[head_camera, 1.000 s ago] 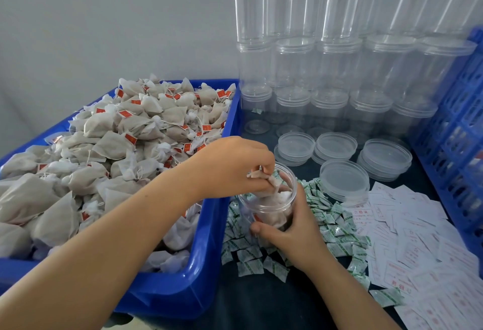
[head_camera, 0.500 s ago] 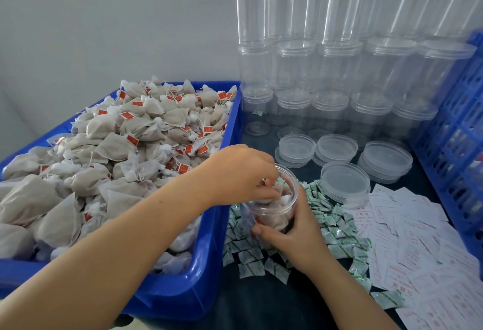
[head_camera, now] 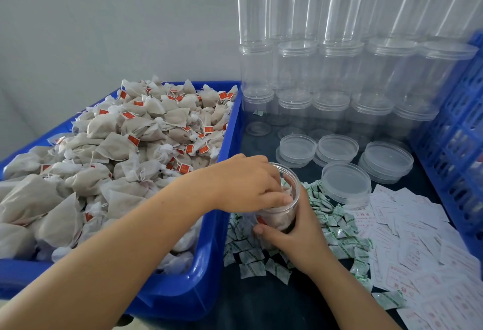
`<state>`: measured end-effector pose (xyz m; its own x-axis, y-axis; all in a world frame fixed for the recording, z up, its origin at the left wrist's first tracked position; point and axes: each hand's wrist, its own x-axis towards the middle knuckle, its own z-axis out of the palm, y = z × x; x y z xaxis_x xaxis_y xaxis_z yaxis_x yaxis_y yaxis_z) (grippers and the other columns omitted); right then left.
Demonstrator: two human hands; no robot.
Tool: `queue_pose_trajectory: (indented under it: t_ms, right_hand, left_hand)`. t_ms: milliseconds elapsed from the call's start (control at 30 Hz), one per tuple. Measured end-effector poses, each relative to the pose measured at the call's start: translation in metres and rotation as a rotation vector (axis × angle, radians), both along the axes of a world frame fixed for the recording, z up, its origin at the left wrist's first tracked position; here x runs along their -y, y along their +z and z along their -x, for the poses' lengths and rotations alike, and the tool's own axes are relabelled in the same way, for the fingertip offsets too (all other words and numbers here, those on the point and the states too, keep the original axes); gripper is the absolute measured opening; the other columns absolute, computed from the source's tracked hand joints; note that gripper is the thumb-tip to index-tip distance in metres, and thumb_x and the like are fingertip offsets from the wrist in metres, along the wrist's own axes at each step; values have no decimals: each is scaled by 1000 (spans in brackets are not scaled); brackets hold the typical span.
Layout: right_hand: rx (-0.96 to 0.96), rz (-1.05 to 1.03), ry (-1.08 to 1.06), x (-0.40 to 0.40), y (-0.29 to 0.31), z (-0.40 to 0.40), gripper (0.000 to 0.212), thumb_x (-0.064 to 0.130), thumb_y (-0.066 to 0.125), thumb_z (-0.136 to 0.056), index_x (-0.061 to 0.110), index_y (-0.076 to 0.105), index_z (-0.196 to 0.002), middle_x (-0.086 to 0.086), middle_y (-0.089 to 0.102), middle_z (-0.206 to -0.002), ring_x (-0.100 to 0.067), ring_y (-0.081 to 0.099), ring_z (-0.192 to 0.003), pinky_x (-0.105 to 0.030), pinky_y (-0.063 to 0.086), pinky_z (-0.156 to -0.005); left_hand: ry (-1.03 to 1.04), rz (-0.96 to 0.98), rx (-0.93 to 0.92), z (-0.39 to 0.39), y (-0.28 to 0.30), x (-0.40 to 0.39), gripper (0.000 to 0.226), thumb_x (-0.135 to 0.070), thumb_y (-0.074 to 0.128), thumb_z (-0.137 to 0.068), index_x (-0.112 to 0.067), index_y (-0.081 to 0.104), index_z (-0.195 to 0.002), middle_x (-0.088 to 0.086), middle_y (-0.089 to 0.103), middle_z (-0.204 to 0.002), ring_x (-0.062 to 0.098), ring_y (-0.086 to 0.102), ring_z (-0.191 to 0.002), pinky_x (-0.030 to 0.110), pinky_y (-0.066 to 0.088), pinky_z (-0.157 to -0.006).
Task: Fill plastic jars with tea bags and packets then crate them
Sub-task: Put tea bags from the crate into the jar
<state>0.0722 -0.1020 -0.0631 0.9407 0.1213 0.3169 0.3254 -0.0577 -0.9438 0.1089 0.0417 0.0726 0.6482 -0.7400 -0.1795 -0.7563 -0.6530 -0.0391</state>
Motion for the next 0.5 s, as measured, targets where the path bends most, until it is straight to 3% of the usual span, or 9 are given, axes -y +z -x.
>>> queue_pose_trajectory:
  t_ms: [133, 267, 333, 500]
  right_hand:
    - [12, 2, -12, 0, 0, 0, 94, 41, 87, -62, 46, 38, -141, 21, 58, -134, -3, 57, -125, -14, 47, -95]
    - [31, 4, -32, 1, 3, 2, 88, 39, 87, -63, 44, 42, -138, 20, 61, -129, -3, 60, -120, -13, 48, -90]
    - [47, 12, -52, 1, 4, 3, 86, 39, 87, -62, 42, 44, -136, 20, 63, -125, -3, 62, -115, -11, 49, -86]
    - [67, 39, -138, 4, 11, 7, 83, 50, 88, -57, 69, 42, -123, 32, 59, -122, 7, 59, -112, -5, 45, -84]
  left_hand:
    - [14, 18, -102, 0, -1, 2, 48, -47, 24, -99, -27, 61, -123, -14, 50, -126, 8, 30, -103, 38, 33, -97]
    - [-5, 173, -111, -1, -4, 2, 43, -46, 32, -99, -22, 66, -110, -11, 59, -113, 9, 39, -100, 38, 36, -94]
    - [7, 366, -154, -2, -3, 0, 38, -43, 41, -98, -17, 68, -101, -6, 64, -100, 9, 50, -94, 33, 41, -89]
    - [159, 961, -82, -10, -1, -5, 25, -42, 50, -90, -23, 65, -84, -5, 63, -79, 7, 58, -74, 22, 49, -70]
